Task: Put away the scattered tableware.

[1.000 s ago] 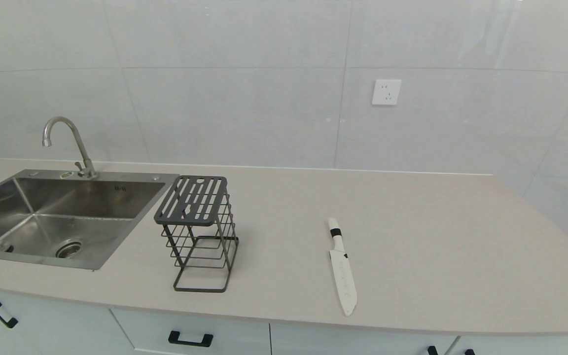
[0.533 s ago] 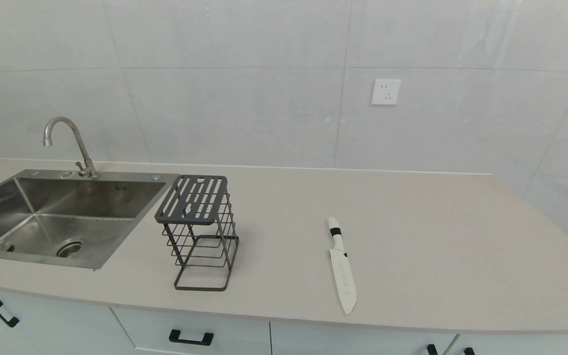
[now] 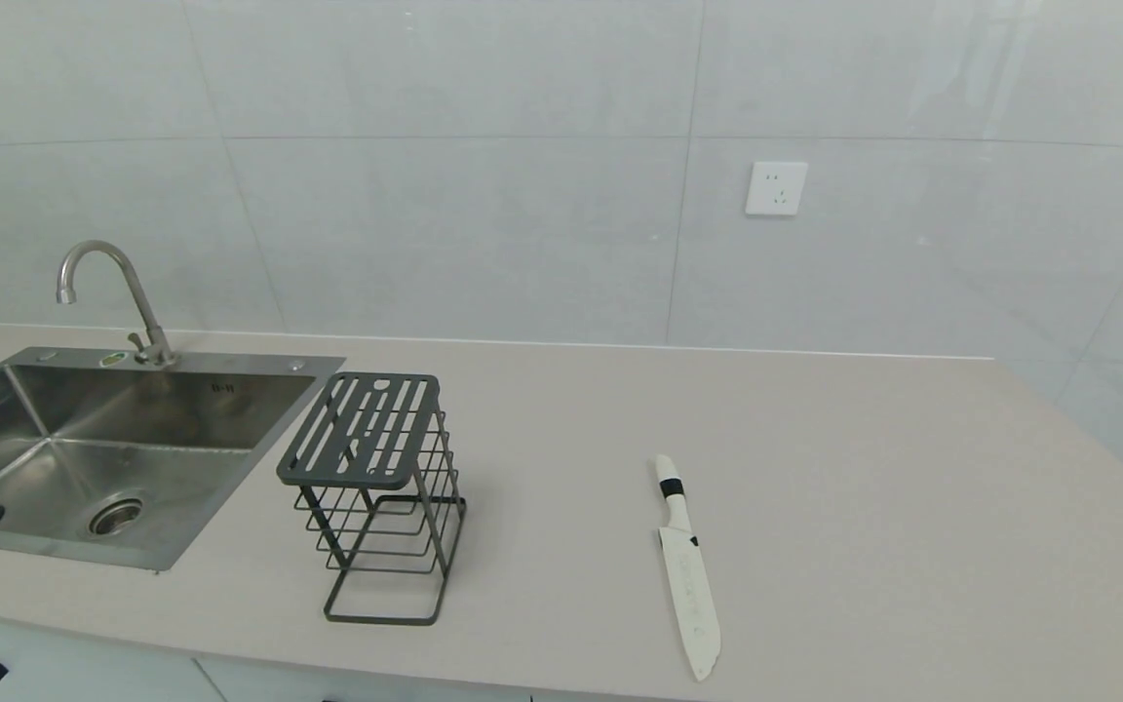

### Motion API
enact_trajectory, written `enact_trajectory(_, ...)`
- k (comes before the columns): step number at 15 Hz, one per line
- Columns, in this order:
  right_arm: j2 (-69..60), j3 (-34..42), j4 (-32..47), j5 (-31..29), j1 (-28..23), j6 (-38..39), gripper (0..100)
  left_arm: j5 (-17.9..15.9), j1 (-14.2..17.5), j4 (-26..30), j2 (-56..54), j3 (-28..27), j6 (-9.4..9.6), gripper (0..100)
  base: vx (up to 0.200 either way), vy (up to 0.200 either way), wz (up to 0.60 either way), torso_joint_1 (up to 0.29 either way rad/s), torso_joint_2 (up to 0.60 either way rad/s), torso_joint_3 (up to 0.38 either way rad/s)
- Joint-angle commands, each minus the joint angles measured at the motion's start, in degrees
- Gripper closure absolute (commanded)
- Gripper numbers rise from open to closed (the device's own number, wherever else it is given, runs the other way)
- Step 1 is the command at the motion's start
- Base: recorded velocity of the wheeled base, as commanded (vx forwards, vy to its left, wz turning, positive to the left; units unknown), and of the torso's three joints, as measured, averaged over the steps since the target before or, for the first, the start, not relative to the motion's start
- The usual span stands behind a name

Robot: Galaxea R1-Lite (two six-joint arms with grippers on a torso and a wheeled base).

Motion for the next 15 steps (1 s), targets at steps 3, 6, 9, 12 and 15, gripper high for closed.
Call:
enact_trajectory(3,0.1,0.0,0.0,0.0,0.0,-0.1,100,0.0,0.0,0.0,0.1,0.0,-0.02,0,0.000,0.000,0.00,0.364,-0.20,0.160)
enact_trajectory(6,0.1,0.0,0.0,0.0,0.0,0.0,100,0.1,0.0,0.0,0.1,0.0,-0.29,0,0.000,0.000,0.00,0.356,-0.22,0.124)
enact_trajectory(9,0.1,0.0,0.0,0.1,0.0,0.0,100,0.1,0.0,0.0,0.1,0.0,-0.37,0,0.000,0.000,-0.20,0.113,-0.07,0.030)
enact_trajectory(12,0.1,0.0,0.0,0.1,0.0,0.0,100,0.1,0.0,0.0,0.1,0.0,-0.46,0,0.000,0.000,-0.40,0.019,-0.01,0.010)
enact_trajectory(15,0.1,0.0,0.0,0.1,0.0,0.0,100,0.1,0.0,0.0,0.1,-0.1,-0.81,0,0.000,0.000,0.00,0.000,0.00,0.000)
